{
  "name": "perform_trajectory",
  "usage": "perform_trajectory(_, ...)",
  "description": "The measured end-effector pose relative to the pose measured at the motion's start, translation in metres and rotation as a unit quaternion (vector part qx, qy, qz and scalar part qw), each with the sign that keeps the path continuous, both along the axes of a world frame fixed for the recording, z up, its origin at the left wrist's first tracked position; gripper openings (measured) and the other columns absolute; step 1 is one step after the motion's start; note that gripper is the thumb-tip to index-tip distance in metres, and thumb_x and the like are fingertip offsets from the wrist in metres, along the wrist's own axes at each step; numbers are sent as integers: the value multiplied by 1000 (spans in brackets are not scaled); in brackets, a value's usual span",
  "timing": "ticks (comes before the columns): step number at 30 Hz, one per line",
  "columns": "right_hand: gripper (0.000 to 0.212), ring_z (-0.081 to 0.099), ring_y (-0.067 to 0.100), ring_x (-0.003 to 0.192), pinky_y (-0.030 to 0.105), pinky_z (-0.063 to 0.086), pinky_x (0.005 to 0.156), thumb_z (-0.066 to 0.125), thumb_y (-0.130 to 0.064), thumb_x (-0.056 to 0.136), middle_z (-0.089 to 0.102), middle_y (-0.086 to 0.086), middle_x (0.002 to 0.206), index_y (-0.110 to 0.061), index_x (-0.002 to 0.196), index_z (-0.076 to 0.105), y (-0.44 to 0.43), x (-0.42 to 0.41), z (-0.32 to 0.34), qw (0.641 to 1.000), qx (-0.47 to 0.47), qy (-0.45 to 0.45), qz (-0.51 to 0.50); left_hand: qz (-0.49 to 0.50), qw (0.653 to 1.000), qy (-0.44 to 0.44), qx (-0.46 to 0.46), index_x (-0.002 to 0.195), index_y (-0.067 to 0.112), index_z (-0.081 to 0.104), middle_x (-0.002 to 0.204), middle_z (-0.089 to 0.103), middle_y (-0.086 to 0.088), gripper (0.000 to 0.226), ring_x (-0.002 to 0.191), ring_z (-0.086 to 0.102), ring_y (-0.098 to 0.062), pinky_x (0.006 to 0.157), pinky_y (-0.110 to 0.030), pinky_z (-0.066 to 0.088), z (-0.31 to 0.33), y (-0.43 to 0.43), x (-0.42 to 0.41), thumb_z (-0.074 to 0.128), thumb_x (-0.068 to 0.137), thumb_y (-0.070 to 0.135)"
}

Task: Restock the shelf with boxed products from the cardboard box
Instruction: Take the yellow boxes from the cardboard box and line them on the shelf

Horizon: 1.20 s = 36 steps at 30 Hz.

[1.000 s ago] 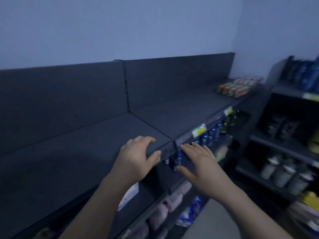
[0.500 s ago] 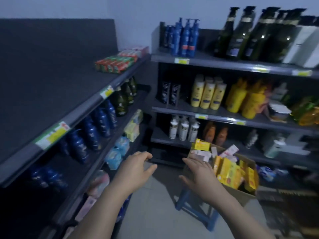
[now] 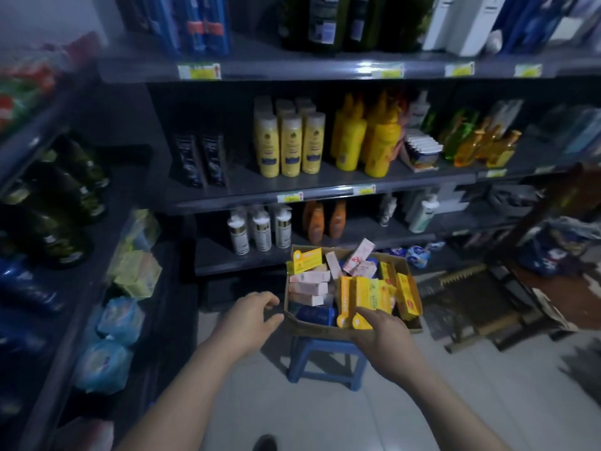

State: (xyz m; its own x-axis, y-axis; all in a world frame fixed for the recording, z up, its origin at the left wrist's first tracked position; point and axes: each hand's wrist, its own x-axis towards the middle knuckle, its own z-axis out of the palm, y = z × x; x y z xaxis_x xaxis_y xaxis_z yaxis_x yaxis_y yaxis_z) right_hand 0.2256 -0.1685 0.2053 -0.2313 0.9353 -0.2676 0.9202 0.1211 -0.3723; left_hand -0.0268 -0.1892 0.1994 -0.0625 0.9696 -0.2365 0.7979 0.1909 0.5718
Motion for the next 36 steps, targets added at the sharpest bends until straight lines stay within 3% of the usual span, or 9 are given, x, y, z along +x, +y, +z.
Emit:
perform_trajectory(9,44,51,22,126,33,41,102,54,-25,96,54,1,139,-18,139,50,52,23,-52,981,-39,49,-184,-126,991,-17,-50,108,20,66,106,66,3,22,96,62,-12,88,-29,50,-53,126,14,62,87,15)
perform_trajectory(13,40,58,23,114,33,47,94,54,-23,95,58,2,135,-22,135,54,72,33,-80,970,-50,61,-229,-160,984,-35,-62,110,18,65,102,63,6,27,88,58,-7,82,-22,46,-85,162,37,60,86,8)
perform_trajectory(17,38,58,20,115,28,45,93,56,-22,95,59,0,133,-19,132,57,96,40,-112,966,-53,73,-242,-155,984,-45,-80,119,15,62,115,65,-1,33,100,60,-12,90,-24,47,-118,194,58,59,88,6)
perform_trajectory(23,38,56,21,117,29,44,94,58,-25,94,57,1,134,-18,131,58,128,49,-160,957,-93,97,-257,-149,984,-17,-100,121,22,60,125,61,2,41,115,55,-19,99,-36,46,-158,231,83,65,83,7)
perform_trajectory(27,40,56,20,115,31,47,94,62,-30,90,59,1,130,-18,129,59,145,50,-188,952,-103,97,-273,-130,986,-10,-105,114,39,58,125,59,9,46,116,53,-19,98,-40,47,-189,249,88,69,80,10)
perform_trajectory(32,43,56,19,105,33,49,87,64,-47,85,59,0,118,-20,119,62,161,37,-212,949,-88,77,-294,-161,981,6,-104,122,25,58,124,59,4,44,115,53,-16,98,-35,46,-204,269,100,66,84,5)
perform_trajectory(36,47,51,21,104,34,44,89,67,-53,79,56,-1,111,-20,111,60,171,26,-228,947,-99,40,-303,-174,978,15,-113,121,32,56,123,60,8,47,116,52,-16,96,-39,48,-215,281,104,67,83,7)
